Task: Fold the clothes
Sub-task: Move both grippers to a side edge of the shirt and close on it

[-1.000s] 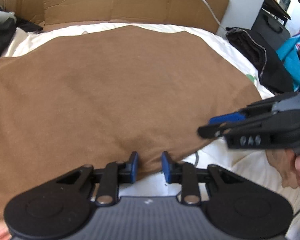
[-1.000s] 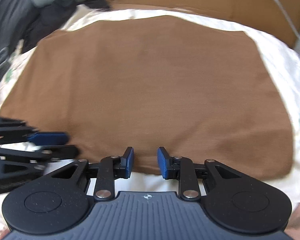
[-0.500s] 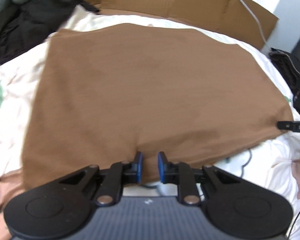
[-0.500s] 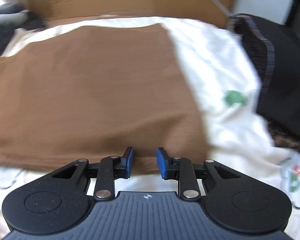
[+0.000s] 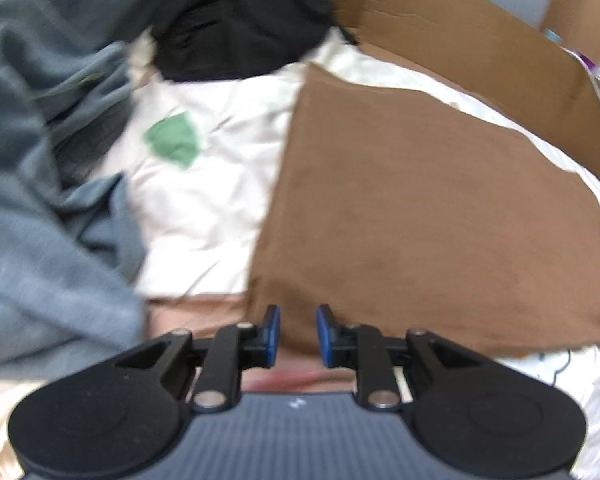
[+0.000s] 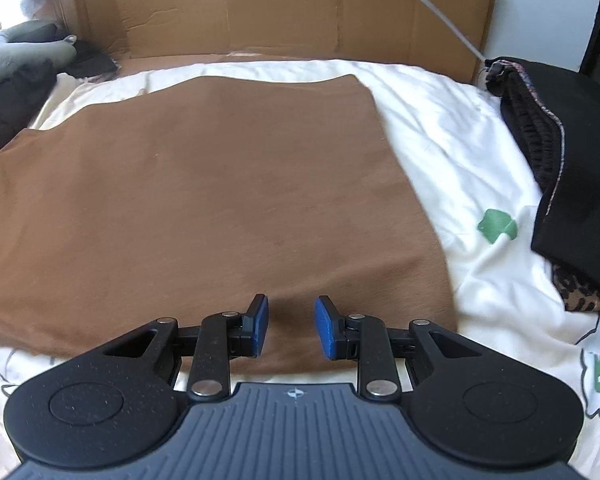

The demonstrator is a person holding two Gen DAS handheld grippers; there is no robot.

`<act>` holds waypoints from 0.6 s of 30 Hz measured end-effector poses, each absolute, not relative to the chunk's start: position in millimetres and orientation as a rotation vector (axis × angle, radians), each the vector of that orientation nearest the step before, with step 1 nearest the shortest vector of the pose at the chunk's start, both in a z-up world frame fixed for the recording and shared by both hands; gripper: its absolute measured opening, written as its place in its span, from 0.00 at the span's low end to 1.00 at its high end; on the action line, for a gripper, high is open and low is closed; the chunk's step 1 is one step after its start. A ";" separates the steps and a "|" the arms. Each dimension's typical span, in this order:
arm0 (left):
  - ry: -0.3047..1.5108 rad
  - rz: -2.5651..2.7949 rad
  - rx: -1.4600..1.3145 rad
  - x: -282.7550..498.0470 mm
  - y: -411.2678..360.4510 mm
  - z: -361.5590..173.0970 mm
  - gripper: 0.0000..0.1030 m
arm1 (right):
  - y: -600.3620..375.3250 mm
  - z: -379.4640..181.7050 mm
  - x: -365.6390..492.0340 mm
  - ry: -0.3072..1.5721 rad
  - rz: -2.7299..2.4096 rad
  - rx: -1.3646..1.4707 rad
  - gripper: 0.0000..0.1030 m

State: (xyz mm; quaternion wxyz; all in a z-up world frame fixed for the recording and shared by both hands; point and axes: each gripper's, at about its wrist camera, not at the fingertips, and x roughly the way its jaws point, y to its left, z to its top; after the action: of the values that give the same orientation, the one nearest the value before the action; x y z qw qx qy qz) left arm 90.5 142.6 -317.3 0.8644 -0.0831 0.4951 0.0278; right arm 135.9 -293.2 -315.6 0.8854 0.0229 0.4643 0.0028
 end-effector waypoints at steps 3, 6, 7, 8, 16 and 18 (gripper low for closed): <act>1.066 0.086 -0.236 85.5 164.2 -323.1 0.22 | -287.8 -315.7 134.8 0.966 0.008 0.041 0.32; 1.074 0.099 -0.339 82.6 178.6 -329.0 0.33 | -279.2 -315.2 135.1 0.961 0.027 0.012 0.32; 1.070 0.103 -0.384 81.4 183.2 -330.8 0.38 | -277.2 -314.9 135.4 0.962 0.033 0.012 0.32; 1.065 0.107 -0.428 80.3 187.6 -332.6 0.41 | -275.2 -314.6 135.8 0.962 0.039 0.012 0.32; 0.990 0.106 -0.699 76.3 212.0 -351.2 0.48 | -262.9 -313.8 135.4 0.959 0.074 0.010 0.32; 0.971 0.094 -0.790 74.1 217.1 -357.8 0.48 | -260.4 -313.7 134.6 0.960 0.084 0.015 0.32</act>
State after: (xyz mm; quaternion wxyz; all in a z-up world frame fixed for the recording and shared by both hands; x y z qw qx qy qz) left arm 74.1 217.1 -357.8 0.8095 -0.3694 0.4543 0.0442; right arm 134.6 -260.4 -313.7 0.8860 0.0070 0.4618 0.0402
